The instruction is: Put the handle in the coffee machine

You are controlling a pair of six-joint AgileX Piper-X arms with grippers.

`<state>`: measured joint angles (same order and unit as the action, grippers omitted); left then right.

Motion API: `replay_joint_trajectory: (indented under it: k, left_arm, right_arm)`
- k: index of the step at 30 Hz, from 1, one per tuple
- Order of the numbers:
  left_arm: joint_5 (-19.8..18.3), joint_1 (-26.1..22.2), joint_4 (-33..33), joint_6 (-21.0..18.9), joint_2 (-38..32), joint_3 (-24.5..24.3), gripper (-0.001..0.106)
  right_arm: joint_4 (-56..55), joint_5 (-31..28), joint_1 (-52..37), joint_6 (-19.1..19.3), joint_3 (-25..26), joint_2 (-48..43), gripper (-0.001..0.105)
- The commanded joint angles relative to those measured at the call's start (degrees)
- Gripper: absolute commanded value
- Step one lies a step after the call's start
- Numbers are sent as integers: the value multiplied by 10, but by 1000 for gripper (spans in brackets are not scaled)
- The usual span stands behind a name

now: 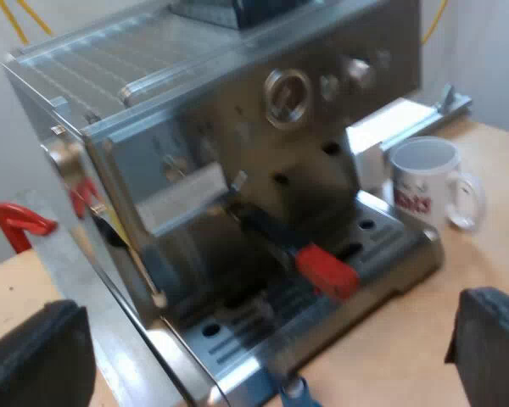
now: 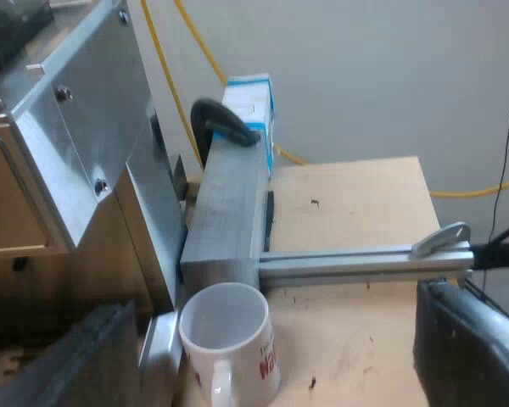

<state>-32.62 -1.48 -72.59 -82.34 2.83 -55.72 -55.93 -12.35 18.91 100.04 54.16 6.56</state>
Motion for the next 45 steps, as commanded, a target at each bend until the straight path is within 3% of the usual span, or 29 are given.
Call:
replay_joint_trajectory:
  k: [1, 7, 14, 19, 24, 29, 33, 36, 38, 42, 45]
  left_arm:
    - [-4, -1, -31, 3, -26, 10, 87]
    - [-4, -1, -80, 3, -80, 20, 87]
    - [-6, -1, -136, 3, -118, 18, 87]
    - [-5, -5, -139, 8, -118, 20, 87]
    - [2, -5, -118, -27, -117, 29, 87]
    - [61, -5, -55, -63, -117, 65, 87]
    - [99, -1, -4, -68, -117, 101, 87]
    - [133, 4, 29, -109, -116, 126, 87]
    - [159, 6, 45, -118, -116, 139, 87]
    - [256, 15, 77, -126, -116, 174, 87]
    - [280, 18, 87, -130, -116, 193, 87]
  right_arm:
    - [3, -5, -1, 9, -5, -42, 69]
    - [1, -5, -1, 9, -13, -100, 69]
    - [-16, 11, -1, 13, -19, -97, 69]
    - [-37, 11, -1, 13, -22, -97, 69]
    - [-39, 11, -1, 13, -38, -97, 69]
    - [-10, 53, -1, 23, -83, -97, 69]
    - [28, 86, -1, 43, -117, -97, 69]
    - [56, 87, -1, 44, -145, -96, 69]
    - [62, 86, -1, 44, -157, -96, 69]
    - [65, 86, -1, 43, -198, -96, 69]
    - [65, 82, -1, 43, -216, -96, 69]
